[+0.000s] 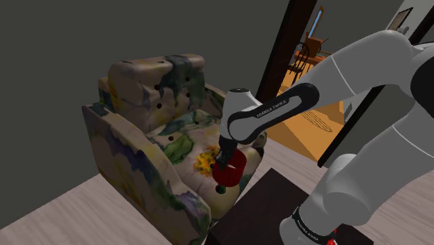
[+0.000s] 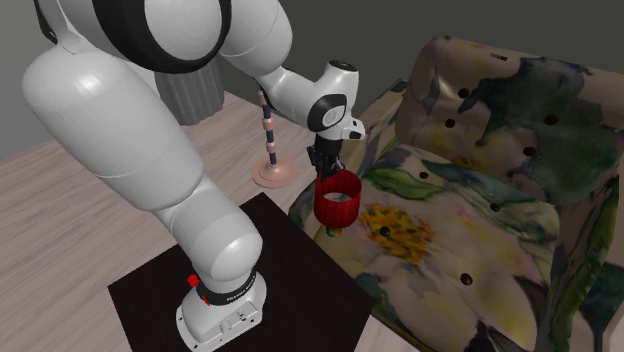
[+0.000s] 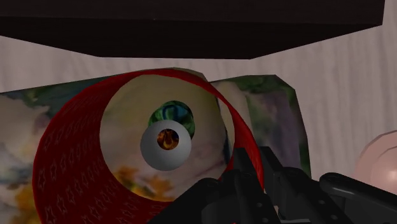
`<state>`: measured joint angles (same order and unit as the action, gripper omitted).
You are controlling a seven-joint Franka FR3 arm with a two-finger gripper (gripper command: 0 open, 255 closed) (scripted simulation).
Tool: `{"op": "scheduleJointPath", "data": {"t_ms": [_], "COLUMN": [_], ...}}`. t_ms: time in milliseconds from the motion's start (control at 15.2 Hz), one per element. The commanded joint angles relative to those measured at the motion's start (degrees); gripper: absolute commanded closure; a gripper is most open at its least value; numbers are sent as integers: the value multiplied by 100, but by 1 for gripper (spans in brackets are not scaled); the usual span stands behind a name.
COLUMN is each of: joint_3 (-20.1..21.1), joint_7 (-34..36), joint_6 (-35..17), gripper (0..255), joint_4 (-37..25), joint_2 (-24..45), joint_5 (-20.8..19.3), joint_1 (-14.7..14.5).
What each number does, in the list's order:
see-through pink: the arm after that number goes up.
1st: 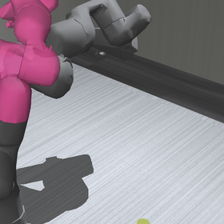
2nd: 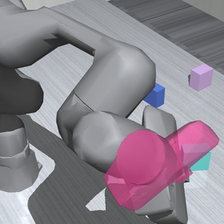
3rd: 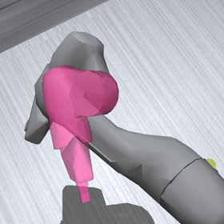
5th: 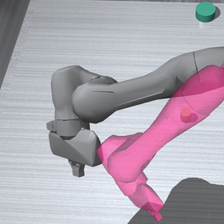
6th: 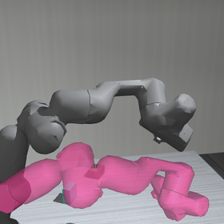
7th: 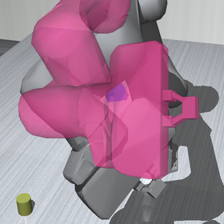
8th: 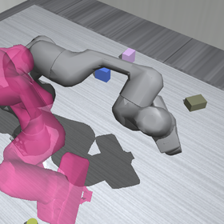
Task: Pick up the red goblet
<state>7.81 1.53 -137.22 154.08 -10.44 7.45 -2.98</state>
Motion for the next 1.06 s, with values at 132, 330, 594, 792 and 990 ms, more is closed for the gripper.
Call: {"op": "scheduleJointPath", "data": {"t_ms": [132, 330, 594, 792, 990], "joint_3": [-11, -22, -39, -53, -58], "joint_7": [12, 21, 34, 45, 49], "joint_6": [340, 628, 1005, 1284, 1390], "gripper": [255, 255, 255, 255, 255], "joint_4": [-76, -156, -282, -391, -436], "joint_2": [-263, -471, -723, -893, -954], "joint_5": [-1, -5, -14, -22, -26], "joint_1": [-2, -1, 0, 2, 3]}}
